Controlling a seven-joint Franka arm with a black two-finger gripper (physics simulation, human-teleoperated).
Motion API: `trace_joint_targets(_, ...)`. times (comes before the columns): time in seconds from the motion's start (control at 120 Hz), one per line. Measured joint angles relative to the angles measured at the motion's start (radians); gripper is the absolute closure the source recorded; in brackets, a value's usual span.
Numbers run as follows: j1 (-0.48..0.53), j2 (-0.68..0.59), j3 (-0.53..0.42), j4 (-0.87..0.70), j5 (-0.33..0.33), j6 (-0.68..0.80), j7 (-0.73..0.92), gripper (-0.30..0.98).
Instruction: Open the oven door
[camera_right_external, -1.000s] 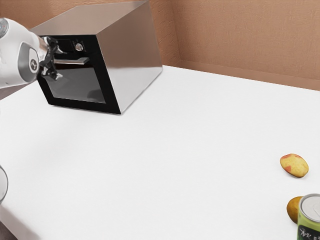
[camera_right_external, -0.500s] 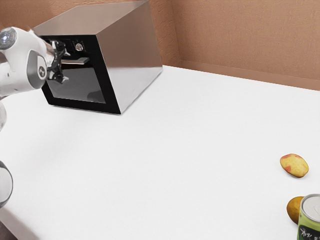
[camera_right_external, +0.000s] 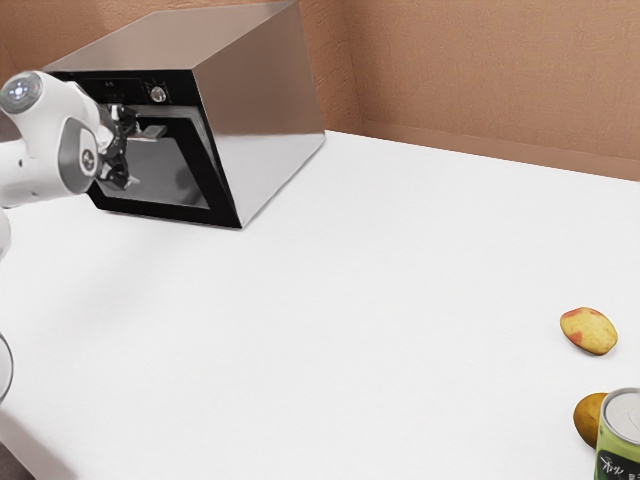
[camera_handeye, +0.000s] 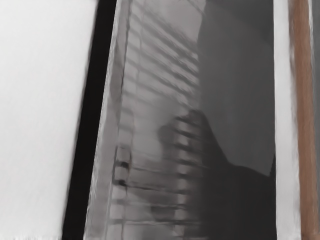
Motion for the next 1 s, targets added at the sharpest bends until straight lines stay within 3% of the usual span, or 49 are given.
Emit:
trace_joint_targets(0.225,-0.016,-0.199,0.03,-0.289,-0.002,0.005,-0.011,0.0)
trace_joint_targets(0.475,0.006,-0.409,0.03,-0.579,0.086,0.016,-0.064,0.01)
trace_joint_targets(0.65,-0.017,-0.805,0.029,-0.943,0.117,0.021,-0.108,0.01)
trace_joint_targets(0.708,-0.019,-0.878,0.028,-0.999,0.12,0.015,-0.123,0.01)
trace_joint_targets(0.775,-0.145,-0.902,0.025,-0.922,0.072,-0.068,-0.145,0.01)
trace_joint_targets(0.842,-0.352,-0.902,0.043,-0.756,0.016,-0.278,-0.184,0.0)
trace_joint_targets(0.908,-0.531,-0.886,0.074,-0.703,-0.032,-0.467,-0.223,0.0)
trace_joint_targets(1.0,-0.655,-0.863,0.075,-0.696,-0.062,-0.646,-0.307,0.0)
